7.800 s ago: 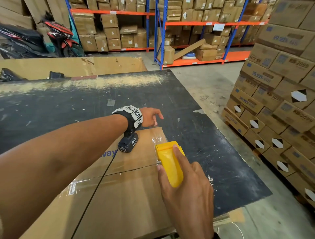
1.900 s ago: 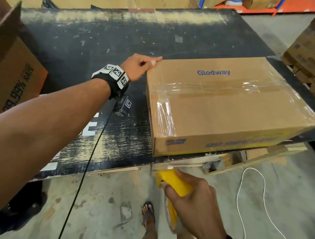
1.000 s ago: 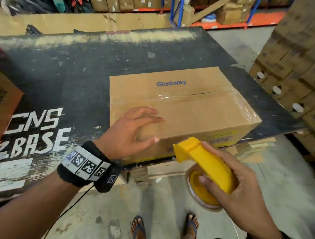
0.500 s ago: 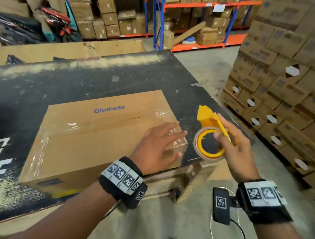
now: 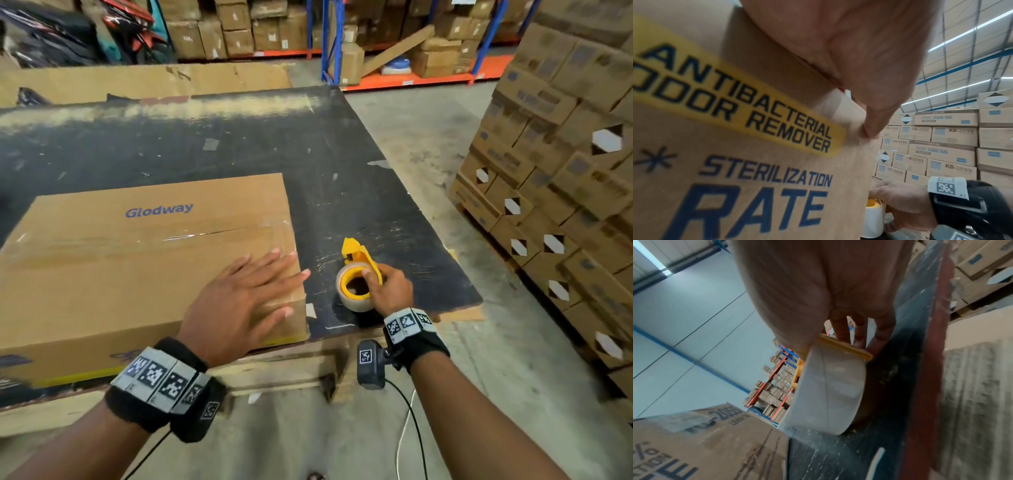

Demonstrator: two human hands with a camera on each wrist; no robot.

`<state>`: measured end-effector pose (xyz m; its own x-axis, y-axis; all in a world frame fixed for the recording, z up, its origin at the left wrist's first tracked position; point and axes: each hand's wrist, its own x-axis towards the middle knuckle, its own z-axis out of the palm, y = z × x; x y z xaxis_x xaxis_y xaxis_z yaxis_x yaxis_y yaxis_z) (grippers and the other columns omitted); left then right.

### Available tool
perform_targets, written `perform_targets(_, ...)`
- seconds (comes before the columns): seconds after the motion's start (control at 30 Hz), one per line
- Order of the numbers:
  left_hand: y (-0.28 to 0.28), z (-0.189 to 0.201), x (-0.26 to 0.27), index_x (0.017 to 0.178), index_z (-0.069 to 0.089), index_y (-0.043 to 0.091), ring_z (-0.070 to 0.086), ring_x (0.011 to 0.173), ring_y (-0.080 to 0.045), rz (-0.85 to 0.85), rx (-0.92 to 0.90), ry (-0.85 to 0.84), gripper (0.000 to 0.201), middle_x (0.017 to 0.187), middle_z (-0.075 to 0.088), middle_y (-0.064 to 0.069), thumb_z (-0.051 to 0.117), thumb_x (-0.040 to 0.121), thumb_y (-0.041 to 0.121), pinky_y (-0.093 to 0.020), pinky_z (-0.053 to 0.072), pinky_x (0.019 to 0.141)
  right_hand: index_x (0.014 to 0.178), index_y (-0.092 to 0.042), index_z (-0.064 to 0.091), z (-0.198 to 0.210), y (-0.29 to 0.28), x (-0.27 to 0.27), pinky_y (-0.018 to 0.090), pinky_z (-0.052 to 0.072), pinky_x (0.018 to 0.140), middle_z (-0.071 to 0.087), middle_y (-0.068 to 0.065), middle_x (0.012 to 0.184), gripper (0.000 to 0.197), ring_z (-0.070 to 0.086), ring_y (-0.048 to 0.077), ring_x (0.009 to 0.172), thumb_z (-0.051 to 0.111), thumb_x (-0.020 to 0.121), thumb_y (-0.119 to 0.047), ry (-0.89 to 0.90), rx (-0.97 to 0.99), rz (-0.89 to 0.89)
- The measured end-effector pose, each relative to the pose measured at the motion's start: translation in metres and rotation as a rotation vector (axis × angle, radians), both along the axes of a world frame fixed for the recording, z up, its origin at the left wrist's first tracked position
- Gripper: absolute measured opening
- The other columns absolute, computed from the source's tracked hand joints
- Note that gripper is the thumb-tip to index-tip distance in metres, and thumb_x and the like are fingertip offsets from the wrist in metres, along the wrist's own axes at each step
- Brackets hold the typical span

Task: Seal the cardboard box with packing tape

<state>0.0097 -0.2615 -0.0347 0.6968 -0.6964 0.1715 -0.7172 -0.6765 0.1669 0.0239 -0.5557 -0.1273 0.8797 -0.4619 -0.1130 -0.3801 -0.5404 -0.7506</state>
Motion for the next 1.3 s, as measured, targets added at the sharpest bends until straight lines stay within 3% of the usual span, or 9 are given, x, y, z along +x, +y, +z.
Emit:
perform_targets(0.23,-0.001,0.004,-0.003,0.152,0.037,0.049,0.019,0.155,0.002,0.011,-0.086,0.045,0.055,0.166,0.026,0.023,0.049,0.098,0.056,-0.038,0.022,0.127,0.105,-0.012,0.078,-0.006,-0.009,0.006,0.042,0.053,0.080,0.073,0.026,0.098,0.056,0.066,0.045,0.097,0.045,0.083,-0.051,0.043,-0.133,0.058)
perform_targets(0.37,0.019,0.015,-0.007,0.141,0.057,0.039,0.037,0.146,0.002,0.052,-0.364,0.161,0.049,0.152,0.049,0.020,0.063,0.093,0.048,-0.035,0.033,0.121,0.137,-0.019,0.061,0.015,-0.001,-0.001,0.046,0.052,0.095,0.061,0.016,0.124,0.059,0.059,0.036,0.118,0.061,0.087,-0.050,-0.003,-0.135,-0.036)
perform_targets(0.53,0.109,0.029,-0.014,0.134,0.062,0.038,0.048,0.136,-0.004,0.292,-0.435,0.075,0.044,0.140,0.056,0.019,0.058,0.093,0.052,-0.042,0.041,0.115,0.127,-0.022,0.064,0.067,0.054,-0.023,0.036,0.050,0.090,0.059,0.003,0.126,0.038,0.062,0.021,0.110,0.063,0.093,-0.039,-0.369,-0.141,0.096)
perform_targets(0.67,0.215,0.028,-0.009,0.128,0.067,0.033,0.056,0.126,-0.016,0.571,-0.395,-0.030,0.047,0.134,0.061,0.009,0.053,0.091,0.057,-0.049,0.043,0.111,0.131,-0.021,0.061,0.091,0.113,-0.037,0.031,0.044,0.102,0.058,-0.001,0.137,0.040,0.053,0.010,0.123,0.063,0.094,-0.038,-0.487,-0.198,0.344)
perform_targets(0.8,0.292,0.014,0.000,0.137,0.061,0.033,0.052,0.134,-0.030,0.754,-0.252,0.015,0.063,0.149,0.052,-0.005,0.042,0.089,0.069,-0.049,0.042,0.112,0.140,-0.030,0.051,0.091,0.151,-0.034,0.044,0.045,0.108,0.045,-0.001,0.153,0.047,0.048,0.020,0.135,0.052,0.097,-0.050,-0.353,-0.321,0.469)
perform_targets(0.93,0.303,-0.004,-0.004,0.152,0.039,0.042,0.038,0.148,-0.020,0.731,-0.291,0.157,0.059,0.166,0.026,0.007,0.039,0.097,0.064,-0.046,0.041,0.115,0.139,-0.028,0.057,0.089,0.167,-0.029,0.045,0.051,0.100,0.046,-0.001,0.153,0.050,0.057,0.027,0.125,0.053,0.095,-0.053,-0.280,-0.468,0.415)
perform_targets(1.1,0.306,-0.007,-0.004,0.153,0.037,0.042,0.037,0.148,-0.017,0.725,-0.311,0.131,0.059,0.167,0.021,0.009,0.036,0.099,0.063,-0.042,0.040,0.112,0.137,-0.027,0.060,0.091,0.170,-0.030,0.048,0.052,0.098,0.048,-0.002,0.151,0.059,0.056,0.026,0.130,0.048,0.090,-0.059,-0.287,-0.489,0.408)
perform_targets(1.23,0.316,-0.007,-0.009,0.150,0.040,0.045,0.039,0.144,-0.008,0.657,-0.565,0.211,0.056,0.161,0.024,0.015,0.038,0.097,0.065,-0.043,0.045,0.111,0.146,-0.030,0.050,0.102,0.172,-0.040,0.040,0.048,0.093,0.030,-0.007,0.161,0.059,0.044,0.024,0.139,0.055,0.092,-0.053,-0.236,-0.380,0.361)
perform_targets(1.3,0.330,-0.008,-0.018,0.148,0.045,0.041,0.044,0.139,-0.007,0.683,-0.714,0.154,0.053,0.150,0.037,0.012,0.038,0.099,0.061,-0.035,0.046,0.107,0.148,-0.030,0.047,0.106,0.166,-0.057,0.046,0.050,0.098,0.024,-0.009,0.161,0.059,0.042,0.026,0.141,0.060,0.093,-0.046,-0.314,-0.346,0.240)
